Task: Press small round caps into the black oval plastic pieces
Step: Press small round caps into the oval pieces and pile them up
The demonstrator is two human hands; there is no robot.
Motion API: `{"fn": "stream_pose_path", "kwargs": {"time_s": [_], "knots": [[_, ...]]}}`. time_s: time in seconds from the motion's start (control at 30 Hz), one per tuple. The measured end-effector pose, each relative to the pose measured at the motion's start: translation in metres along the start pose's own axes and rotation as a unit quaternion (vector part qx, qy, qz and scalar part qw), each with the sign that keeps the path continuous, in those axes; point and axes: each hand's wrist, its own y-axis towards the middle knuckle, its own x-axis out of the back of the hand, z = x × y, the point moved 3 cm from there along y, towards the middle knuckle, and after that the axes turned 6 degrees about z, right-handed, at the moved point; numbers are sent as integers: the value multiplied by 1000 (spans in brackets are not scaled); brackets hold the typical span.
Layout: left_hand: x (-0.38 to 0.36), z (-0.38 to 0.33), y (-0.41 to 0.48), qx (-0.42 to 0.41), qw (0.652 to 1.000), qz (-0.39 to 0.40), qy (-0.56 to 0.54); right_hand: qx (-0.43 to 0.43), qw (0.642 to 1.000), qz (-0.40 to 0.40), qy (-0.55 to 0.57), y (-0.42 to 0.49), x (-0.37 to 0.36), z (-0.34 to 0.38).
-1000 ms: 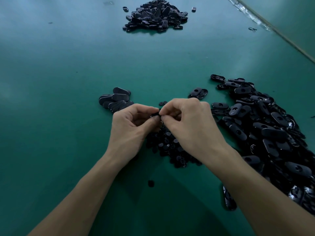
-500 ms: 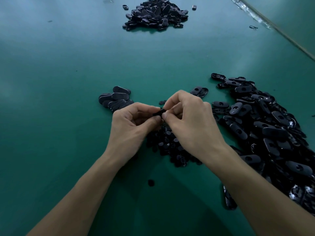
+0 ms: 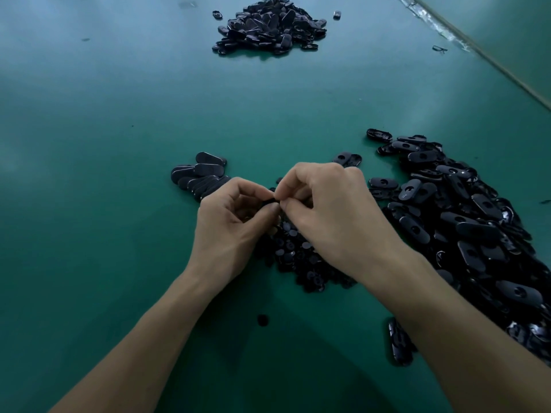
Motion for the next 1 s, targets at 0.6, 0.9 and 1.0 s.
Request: {"fn": "stream_pose_path", "kwargs": {"time_s": [0.6,0.9,1.0], "knots": [[-2,1,2,39,990,28,-130,2,993,2,114,1,5,-20],[-1,2,2,41,992,14,-115,-18,995,-30,97,-3,-1,-15],[0,0,1,36,991,12,-125,-12,994,-26,102,-3,1,-15]]}}
